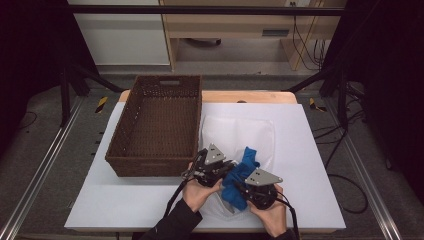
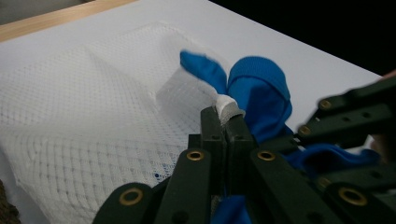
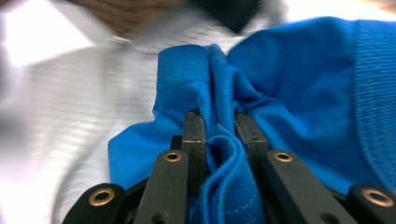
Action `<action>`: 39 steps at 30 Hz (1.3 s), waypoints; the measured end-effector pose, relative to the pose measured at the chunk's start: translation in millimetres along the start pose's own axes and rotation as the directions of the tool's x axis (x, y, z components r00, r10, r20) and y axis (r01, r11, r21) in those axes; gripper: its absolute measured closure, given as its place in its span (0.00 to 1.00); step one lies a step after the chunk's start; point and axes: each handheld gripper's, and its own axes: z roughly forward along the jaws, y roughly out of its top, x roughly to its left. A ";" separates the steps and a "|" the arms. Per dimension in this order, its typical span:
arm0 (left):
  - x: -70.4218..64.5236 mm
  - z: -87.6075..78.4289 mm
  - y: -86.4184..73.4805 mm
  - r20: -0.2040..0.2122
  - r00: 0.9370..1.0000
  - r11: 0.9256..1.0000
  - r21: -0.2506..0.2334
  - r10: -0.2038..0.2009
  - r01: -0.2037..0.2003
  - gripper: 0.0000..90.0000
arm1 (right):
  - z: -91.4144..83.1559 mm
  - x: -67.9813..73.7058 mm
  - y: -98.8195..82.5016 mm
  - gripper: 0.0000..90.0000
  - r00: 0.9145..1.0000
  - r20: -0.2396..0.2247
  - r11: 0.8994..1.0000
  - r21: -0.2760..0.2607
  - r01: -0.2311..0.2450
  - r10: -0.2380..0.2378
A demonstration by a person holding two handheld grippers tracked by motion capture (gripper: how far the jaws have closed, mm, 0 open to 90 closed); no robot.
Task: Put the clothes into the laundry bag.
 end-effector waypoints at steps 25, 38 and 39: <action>12.1 2.9 -16.3 -0.010 0.999 0.999 0.004 -0.035 0.036 0.99 | -21.5 -50.5 -13.0 0.13 0.986 -0.030 0.981 -0.102 -0.166 0.164; 14.0 4.0 -11.3 -0.019 0.999 0.999 0.005 -0.040 0.040 0.99 | -25.6 -45.9 -9.2 0.92 0.970 -0.213 0.978 -0.141 -0.151 0.119; 14.2 4.6 -10.4 -0.021 0.999 0.999 0.007 -0.039 0.039 0.99 | -30.3 -42.3 -7.7 0.93 0.969 -0.226 0.979 -0.148 -0.137 0.102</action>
